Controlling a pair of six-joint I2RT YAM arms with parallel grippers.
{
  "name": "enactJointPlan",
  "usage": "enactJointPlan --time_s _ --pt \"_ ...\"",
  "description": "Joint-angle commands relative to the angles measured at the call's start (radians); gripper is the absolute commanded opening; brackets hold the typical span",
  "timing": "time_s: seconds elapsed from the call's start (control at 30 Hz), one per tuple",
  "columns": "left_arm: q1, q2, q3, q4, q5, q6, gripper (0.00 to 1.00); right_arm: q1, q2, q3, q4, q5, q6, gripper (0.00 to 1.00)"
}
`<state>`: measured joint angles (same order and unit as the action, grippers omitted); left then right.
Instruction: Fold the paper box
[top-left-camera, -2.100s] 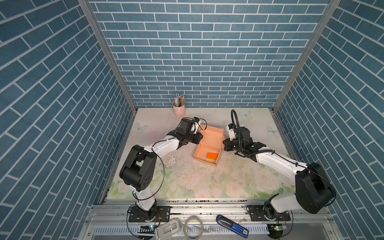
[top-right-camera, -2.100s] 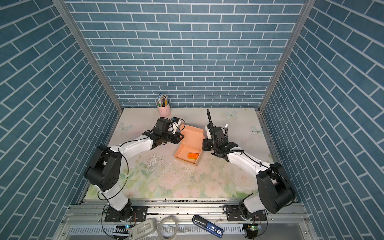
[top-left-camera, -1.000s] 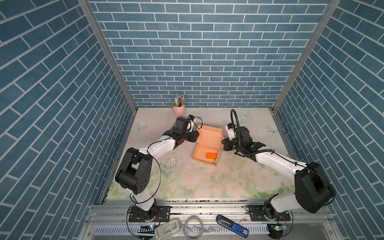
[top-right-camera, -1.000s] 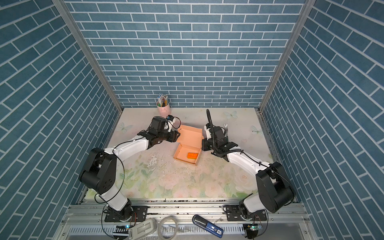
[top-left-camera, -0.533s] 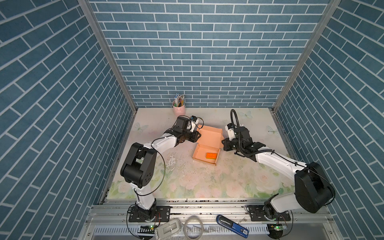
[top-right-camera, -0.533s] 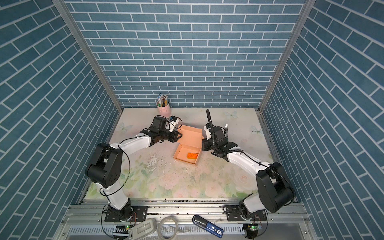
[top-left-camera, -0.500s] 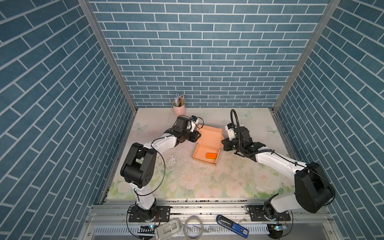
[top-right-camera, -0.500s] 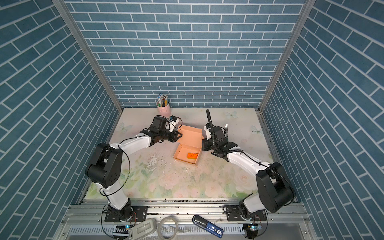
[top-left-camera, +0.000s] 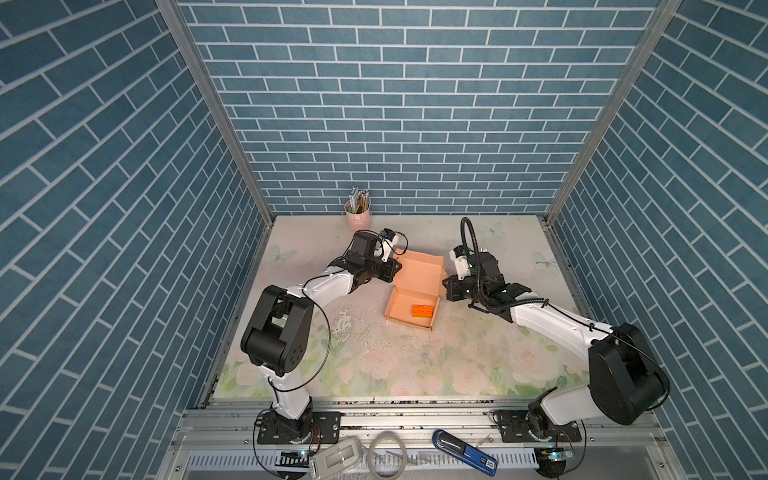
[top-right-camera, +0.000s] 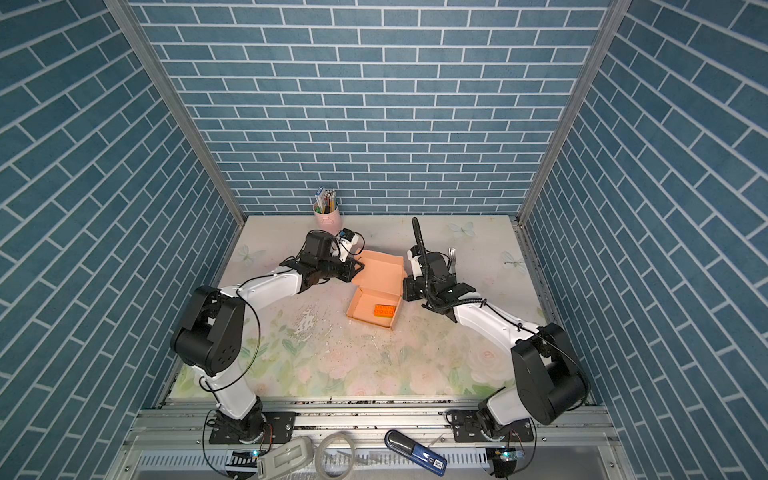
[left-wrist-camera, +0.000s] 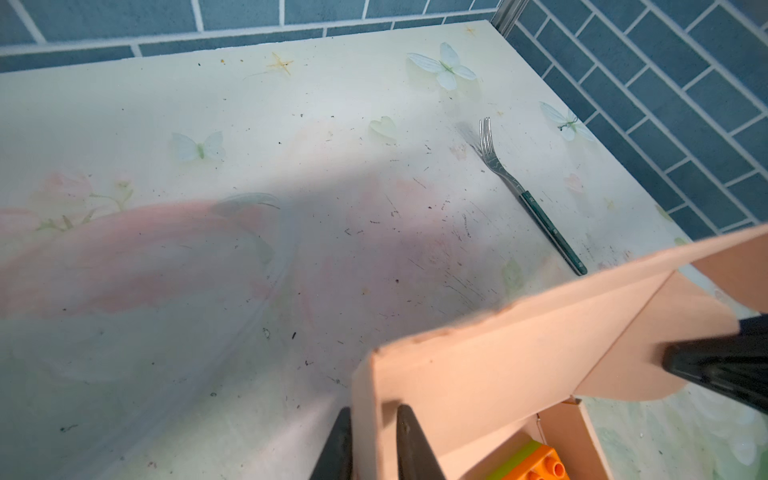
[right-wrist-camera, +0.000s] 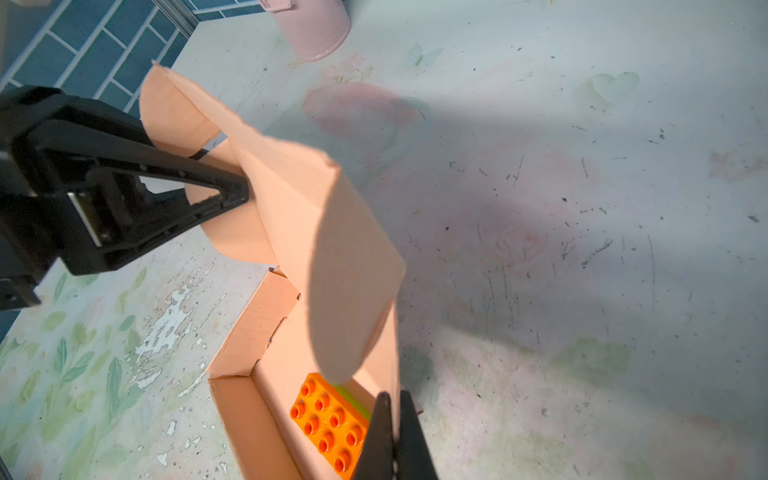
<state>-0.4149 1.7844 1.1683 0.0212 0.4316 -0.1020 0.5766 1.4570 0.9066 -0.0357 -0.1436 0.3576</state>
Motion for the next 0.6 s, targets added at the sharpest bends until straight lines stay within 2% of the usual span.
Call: enactJointPlan --time_s 0.0,0.4,0.57 --pt "0.002 -0.023 0.004 0.013 0.004 -0.001 0.18 -0.001 0.011 0.031 0.012 -0.011 -0.034 0.00" --pt "0.000 -0.056 -0.021 0.002 -0.026 0.003 0.17 -0.001 0.020 0.029 0.020 -0.006 -0.034 0.00" --pt "0.000 -0.072 -0.027 -0.007 -0.039 0.002 0.21 -0.001 0.017 0.031 0.018 -0.004 -0.034 0.00"
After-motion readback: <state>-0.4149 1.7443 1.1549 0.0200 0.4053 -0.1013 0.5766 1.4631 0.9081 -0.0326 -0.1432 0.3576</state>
